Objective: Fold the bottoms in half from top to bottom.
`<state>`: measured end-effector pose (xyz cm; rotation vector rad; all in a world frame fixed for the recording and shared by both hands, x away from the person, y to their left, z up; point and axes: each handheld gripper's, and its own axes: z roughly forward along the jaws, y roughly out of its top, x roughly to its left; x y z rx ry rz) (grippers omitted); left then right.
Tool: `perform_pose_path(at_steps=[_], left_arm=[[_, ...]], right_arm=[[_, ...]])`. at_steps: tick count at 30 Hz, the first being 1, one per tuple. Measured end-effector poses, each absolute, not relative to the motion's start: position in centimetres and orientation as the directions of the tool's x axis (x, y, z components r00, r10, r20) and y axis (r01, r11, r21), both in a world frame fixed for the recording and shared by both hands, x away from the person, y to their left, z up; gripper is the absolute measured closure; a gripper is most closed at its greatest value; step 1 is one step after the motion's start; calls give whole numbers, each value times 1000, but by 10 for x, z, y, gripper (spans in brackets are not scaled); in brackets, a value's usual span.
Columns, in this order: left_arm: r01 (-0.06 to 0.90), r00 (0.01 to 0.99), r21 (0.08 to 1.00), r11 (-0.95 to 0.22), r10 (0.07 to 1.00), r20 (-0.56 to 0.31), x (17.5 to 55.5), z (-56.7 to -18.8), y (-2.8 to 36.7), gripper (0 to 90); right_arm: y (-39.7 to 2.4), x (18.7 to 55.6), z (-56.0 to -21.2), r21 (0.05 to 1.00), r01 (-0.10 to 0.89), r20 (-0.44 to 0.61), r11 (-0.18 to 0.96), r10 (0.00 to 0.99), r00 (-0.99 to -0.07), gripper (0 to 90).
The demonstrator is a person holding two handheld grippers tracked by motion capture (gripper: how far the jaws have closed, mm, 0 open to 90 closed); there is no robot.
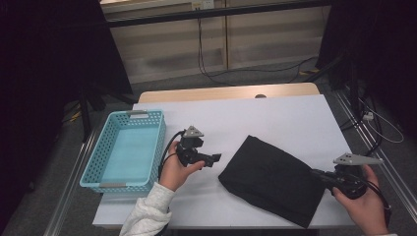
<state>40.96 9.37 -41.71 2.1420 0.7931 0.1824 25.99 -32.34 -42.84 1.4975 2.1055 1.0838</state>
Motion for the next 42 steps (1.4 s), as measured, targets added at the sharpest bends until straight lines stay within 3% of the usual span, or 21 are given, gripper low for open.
perform_pose_path(at_steps=[11,15,16,19,22,25,26,27,35,42], left_arm=[[480,790,749,-457,596,-143,409,-419,92,115],[479,795,744,-466,590,-141,406,-420,88,112],[476,798,743,-471,586,-140,405,-420,87,112],[482,794,743,-464,589,-148,404,-421,86,111],[485,797,735,-473,585,-150,402,-423,85,110],[490,795,734,-470,587,-155,401,-424,84,111],[491,795,730,-475,588,-152,399,-425,84,110],[493,794,729,-475,589,-154,398,-426,83,110],[494,795,723,-482,588,-152,393,-429,82,111],[488,807,718,-496,570,-154,388,-432,76,114]], right_arm=[[-331,252,-425,737,656,149,161,909,-390,861],[-330,252,-429,727,664,136,176,911,-390,815],[-328,254,-430,727,657,103,200,914,-392,644],[-321,257,-431,731,650,99,207,911,-401,598],[-314,263,-431,740,638,75,213,916,-393,440],[-312,268,-432,746,627,57,225,916,-397,412],[-310,274,-435,758,615,48,217,922,-384,315],[-310,277,-436,761,613,42,214,926,-375,274],[-307,287,-441,771,606,38,198,935,-354,187],[-297,292,-444,769,602,33,215,927,-373,172]])
